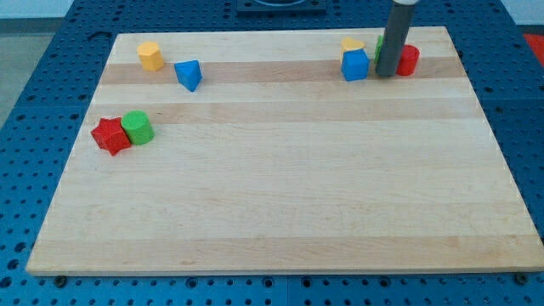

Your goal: Push the blue cube towards top center

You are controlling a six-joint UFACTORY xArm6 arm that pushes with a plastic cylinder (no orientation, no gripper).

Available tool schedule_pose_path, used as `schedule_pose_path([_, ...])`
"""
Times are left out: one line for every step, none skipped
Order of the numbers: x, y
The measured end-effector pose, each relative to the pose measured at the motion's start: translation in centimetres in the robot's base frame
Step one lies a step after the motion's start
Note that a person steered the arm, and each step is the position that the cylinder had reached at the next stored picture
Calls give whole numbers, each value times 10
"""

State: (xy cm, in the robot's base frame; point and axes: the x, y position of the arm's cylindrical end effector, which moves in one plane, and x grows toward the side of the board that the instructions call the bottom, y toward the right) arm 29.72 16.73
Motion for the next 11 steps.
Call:
schedule_pose_path([-18, 0])
schedule_pose_path([-26, -7])
schedule_pose_path([-11, -27])
schedule_pose_path([21, -48])
schedule_pose_path([55, -68])
schedule_pose_path([86, -88])
schedule_pose_path([98, -91])
schedule_pose_path([56, -58])
schedule_pose_path([54, -57])
schedule_pose_path([40, -57])
schedule_pose_path([22, -61])
